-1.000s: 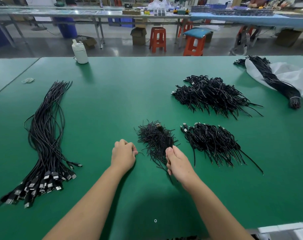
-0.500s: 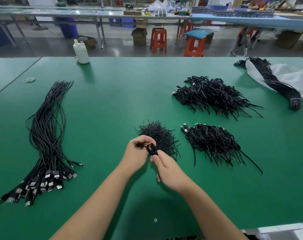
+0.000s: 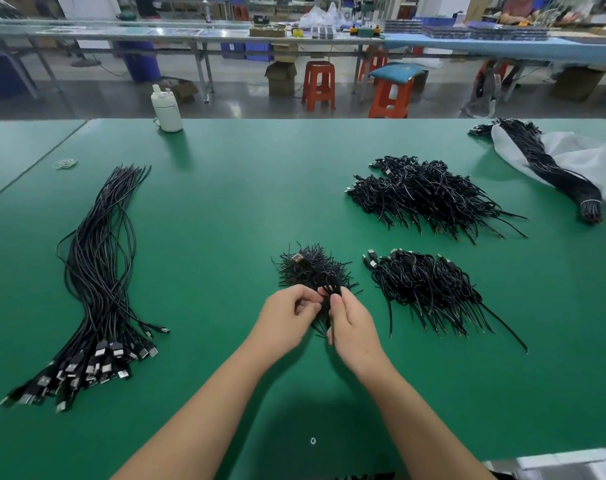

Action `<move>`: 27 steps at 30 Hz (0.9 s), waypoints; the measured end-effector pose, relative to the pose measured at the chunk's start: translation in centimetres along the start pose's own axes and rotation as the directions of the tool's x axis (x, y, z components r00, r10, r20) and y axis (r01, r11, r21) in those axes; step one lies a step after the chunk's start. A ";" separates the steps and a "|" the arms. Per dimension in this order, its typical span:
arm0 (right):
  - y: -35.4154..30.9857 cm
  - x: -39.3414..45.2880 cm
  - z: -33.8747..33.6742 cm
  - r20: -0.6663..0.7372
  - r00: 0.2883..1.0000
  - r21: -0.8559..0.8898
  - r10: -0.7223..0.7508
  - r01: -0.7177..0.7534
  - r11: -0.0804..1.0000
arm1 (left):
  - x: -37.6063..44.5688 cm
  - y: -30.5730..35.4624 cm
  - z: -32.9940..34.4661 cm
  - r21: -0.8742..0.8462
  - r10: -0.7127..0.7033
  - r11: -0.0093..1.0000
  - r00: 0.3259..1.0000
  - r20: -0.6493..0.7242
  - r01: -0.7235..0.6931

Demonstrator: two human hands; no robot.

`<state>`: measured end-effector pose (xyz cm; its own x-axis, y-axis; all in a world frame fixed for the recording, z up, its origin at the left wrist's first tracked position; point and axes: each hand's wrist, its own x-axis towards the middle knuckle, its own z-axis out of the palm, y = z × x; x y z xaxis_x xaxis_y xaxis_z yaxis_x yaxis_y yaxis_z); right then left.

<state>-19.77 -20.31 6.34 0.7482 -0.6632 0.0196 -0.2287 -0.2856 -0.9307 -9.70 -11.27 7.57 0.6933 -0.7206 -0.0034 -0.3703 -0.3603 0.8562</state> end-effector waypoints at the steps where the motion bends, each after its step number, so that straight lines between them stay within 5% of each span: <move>1: 0.0 0.0 -0.1 0.001 1.000 0.020 -0.009 0.009 1.000 | -0.2 0.1 0.0 0.033 0.004 0.999 1.000 -0.019 -0.004; 5: -0.1 -0.1 -0.2 0.066 0.998 0.146 0.023 -0.032 0.989 | -0.3 0.5 -0.3 0.102 0.076 0.993 0.990 -0.117 -0.064; 10: -0.3 -0.1 -0.1 0.064 0.992 0.248 0.105 -0.118 0.962 | -0.8 0.2 -0.4 0.340 0.370 0.888 0.920 -0.129 -0.310; 12: -0.4 -0.1 -0.3 0.061 0.986 0.280 0.154 -0.165 0.946 | -0.9 0.0 -0.6 0.526 0.547 0.736 0.832 -0.092 -0.425; 15: -0.8 -0.1 -0.5 0.149 0.969 0.320 0.199 -0.238 0.917 | -0.7 0.0 -1.1 0.701 0.791 0.414 0.611 0.039 -0.581; 18: -1.2 -0.2 -0.9 0.284 0.932 0.301 0.226 -0.310 0.902 | -0.4 0.6 -1.8 0.677 0.832 0.295 0.530 0.165 -0.674; 20: -1.4 -0.1 -1.2 0.348 0.908 0.268 0.233 -0.335 0.903 | -0.1 1.0 -2.1 0.623 0.778 0.383 0.602 0.181 -0.682; 24: -1.9 0.3 -1.4 0.342 0.901 0.167 0.267 -0.338 0.926 | -0.3 1.4 -2.1 0.371 0.470 0.821 0.883 -0.008 -0.434; 27: -2.0 0.4 -1.7 0.324 0.916 0.025 0.237 -0.259 0.966 | -0.2 1.5 -2.0 0.262 0.268 0.930 0.964 -0.004 -0.257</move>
<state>-20.07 -21.17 8.80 0.8329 -0.4510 -0.3207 -0.3985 -0.0867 -0.9131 -9.12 -10.48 9.89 0.5717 -0.7881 0.2281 -0.6847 -0.3052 0.6618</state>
